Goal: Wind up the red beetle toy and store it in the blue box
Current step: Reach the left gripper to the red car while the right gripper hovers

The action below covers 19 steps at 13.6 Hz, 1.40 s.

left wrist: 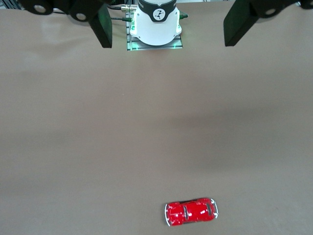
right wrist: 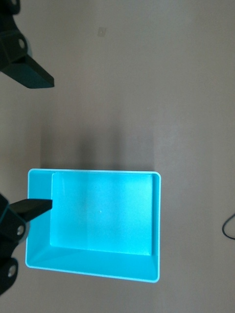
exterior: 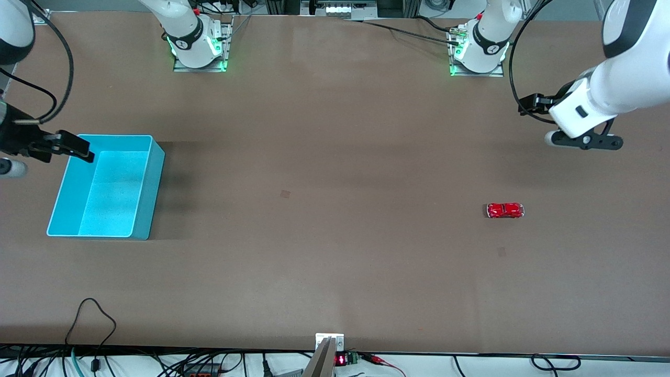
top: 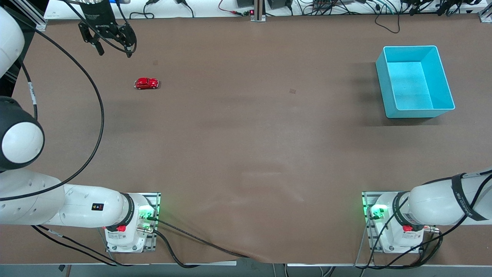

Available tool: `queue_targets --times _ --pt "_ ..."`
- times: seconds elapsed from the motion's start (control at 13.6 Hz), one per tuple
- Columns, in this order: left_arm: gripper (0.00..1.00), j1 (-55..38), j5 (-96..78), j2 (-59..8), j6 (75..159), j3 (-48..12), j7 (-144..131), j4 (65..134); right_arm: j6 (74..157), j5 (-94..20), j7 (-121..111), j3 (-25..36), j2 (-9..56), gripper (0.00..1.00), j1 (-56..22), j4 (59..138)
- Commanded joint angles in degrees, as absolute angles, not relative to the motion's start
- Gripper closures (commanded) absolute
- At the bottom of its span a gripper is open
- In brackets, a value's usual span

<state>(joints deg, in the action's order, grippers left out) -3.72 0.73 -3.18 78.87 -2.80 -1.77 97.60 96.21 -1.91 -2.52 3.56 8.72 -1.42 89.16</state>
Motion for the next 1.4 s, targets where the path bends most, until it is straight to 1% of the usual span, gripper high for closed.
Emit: queue_targets --times 0.0,0.07,0.29,0.59,0.66,0.81,0.88,1.11,1.18,1.33 --pt "0.0 -3.52 2.72 -6.58 82.41 -2.2 6.01 95.89 95.63 -1.32 -1.67 3.16 11.59 0.0 -2.63 88.95" --pt "0.0 -3.34 3.16 -8.24 86.97 -1.94 15.03 95.98 95.63 -1.41 -1.32 3.16 13.43 0.0 -3.16 88.95" --pt "0.0 -1.67 4.92 -10.8 91.92 -2.02 33.95 96.76 95.8 -1.41 -1.32 3.16 16.43 0.0 -3.08 88.95" --pt "0.0 -0.62 5.1 -13.96 98.68 -2.02 53.92 97.47 96.06 -1.32 -1.32 3.16 17.31 0.0 -3.86 88.95" --pt "0.0 -0.53 5.1 -15.45 101.92 -2.02 58.84 98.17 96.06 -1.23 -1.32 3.16 17.31 0.0 -4.04 88.95" --pt "0.0 0.7 5.19 -18.88 110.96 -2.02 67.81 99.92 96.15 -1.23 -1.32 3.16 17.31 0.0 -4.04 88.95" --pt "0.0 1.66 5.19 -21.16 115.44 -2.02 70.2 101.32 96.15 -1.23 -1.41 3.16 17.31 0.0 -4.13 88.86" --pt "0.0 2.81 5.19 -24.95 129.15 -2.02 74.34 107.2 95.89 -1.14 -1.49 3.16 17.23 0.0 -4.39 88.68" --pt "0.0 3.07 5.19 -25.92 132.33 -2.02 74.79 109.23 95.8 -1.23 -1.67 3.16 17.14 0.0 -4.48 88.68" --pt "0.0 3.16 5.36 -27.94 134.73 -2.02 75.84 110.3 95.71 -1.23 -2.11 3.16 16.96 0.0 -4.4 88.59"
